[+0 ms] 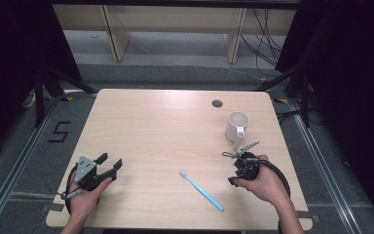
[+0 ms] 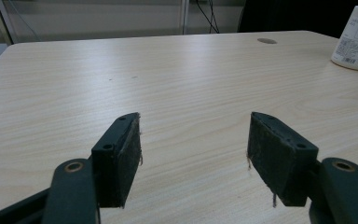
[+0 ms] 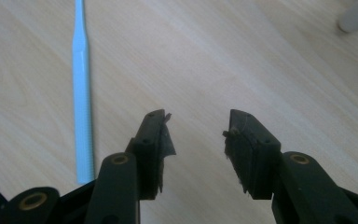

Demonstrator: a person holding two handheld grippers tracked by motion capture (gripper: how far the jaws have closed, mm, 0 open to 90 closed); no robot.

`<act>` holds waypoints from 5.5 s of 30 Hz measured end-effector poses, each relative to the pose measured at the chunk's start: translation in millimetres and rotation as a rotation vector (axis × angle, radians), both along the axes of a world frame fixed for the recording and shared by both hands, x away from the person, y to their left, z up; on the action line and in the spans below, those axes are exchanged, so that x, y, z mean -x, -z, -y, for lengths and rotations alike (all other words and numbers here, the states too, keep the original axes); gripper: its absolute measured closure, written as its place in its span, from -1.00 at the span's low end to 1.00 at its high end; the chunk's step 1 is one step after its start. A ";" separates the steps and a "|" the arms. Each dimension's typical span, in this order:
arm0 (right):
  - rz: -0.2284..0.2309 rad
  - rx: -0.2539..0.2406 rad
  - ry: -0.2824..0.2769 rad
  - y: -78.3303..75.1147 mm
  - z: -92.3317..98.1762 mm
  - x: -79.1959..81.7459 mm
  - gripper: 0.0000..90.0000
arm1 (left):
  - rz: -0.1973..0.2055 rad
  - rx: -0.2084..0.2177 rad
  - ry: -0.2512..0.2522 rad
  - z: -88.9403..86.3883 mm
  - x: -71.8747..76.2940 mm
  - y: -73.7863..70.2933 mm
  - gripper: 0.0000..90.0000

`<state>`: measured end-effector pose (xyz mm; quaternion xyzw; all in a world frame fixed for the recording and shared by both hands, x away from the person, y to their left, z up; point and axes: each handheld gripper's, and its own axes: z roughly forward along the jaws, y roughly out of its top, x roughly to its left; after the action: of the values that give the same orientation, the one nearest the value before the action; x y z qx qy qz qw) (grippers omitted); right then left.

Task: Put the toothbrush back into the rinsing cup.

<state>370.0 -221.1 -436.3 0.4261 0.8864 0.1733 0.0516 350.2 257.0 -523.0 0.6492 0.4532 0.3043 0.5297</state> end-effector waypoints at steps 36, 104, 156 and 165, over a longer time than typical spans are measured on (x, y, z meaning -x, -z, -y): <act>-0.086 0.120 -0.157 -0.2 -32.1 -7.6 0.21 | 0.001 -0.008 0.005 2.3 -0.6 -0.2 -0.24; -0.184 0.202 -0.259 29.5 -105.9 -14.9 0.49 | 0.011 -0.001 0.017 3.8 -2.4 0.5 -0.24; -0.191 0.306 -0.228 40.1 -125.8 -16.6 0.75 | 0.000 -0.018 0.019 5.2 -1.4 -0.4 -0.24; -0.195 0.298 -0.228 40.6 -126.1 -15.5 0.76 | 0.002 -0.018 0.017 5.2 -1.1 -0.3 -0.24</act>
<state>385.5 -95.0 -476.9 0.3255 0.9455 0.0028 0.0084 351.3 251.8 -522.7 0.6574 0.4443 0.3043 0.5271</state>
